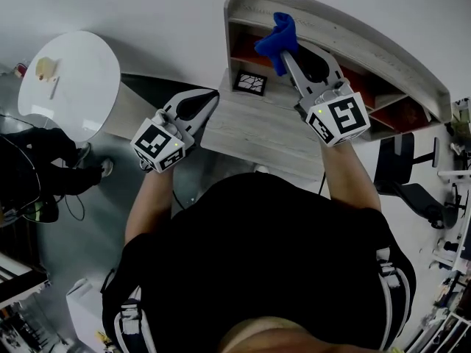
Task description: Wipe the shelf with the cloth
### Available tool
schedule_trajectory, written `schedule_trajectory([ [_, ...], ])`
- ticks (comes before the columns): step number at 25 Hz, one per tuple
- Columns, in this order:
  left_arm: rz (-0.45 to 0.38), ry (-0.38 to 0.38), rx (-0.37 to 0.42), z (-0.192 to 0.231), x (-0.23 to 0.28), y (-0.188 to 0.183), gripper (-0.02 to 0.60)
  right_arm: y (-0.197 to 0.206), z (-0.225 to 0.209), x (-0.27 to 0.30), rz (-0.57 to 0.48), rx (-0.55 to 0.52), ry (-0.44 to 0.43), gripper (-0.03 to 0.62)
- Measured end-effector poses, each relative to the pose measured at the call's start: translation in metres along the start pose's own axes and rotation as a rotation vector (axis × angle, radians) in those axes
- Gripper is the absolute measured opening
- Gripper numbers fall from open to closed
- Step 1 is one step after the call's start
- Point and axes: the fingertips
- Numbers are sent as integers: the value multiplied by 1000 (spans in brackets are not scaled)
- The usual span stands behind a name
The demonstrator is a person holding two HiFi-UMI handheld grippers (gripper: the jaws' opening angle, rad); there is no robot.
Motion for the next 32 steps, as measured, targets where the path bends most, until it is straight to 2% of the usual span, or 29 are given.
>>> schedule_trajectory([
  [8, 3, -35, -6, 16, -2, 3, 17, -24, -21, 46, -3, -10, -30, 58],
  [15, 29, -34, -26, 20, 1, 10, 17, -35, -45, 85, -10, 4, -25, 58],
  [27, 44, -27, -35, 30, 9, 13, 17, -1, -90, 138, 115, 32, 30, 58],
  [32, 72, -7, -45, 30, 17, 23, 17, 20, -104, 155, 182, 80, 22, 58],
])
Point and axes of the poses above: the fingertips, and each gripper's own axes: x forward along the fingers, z to its left, y out of its underside, and after that the axes turned 6 degrees about z, right-handed
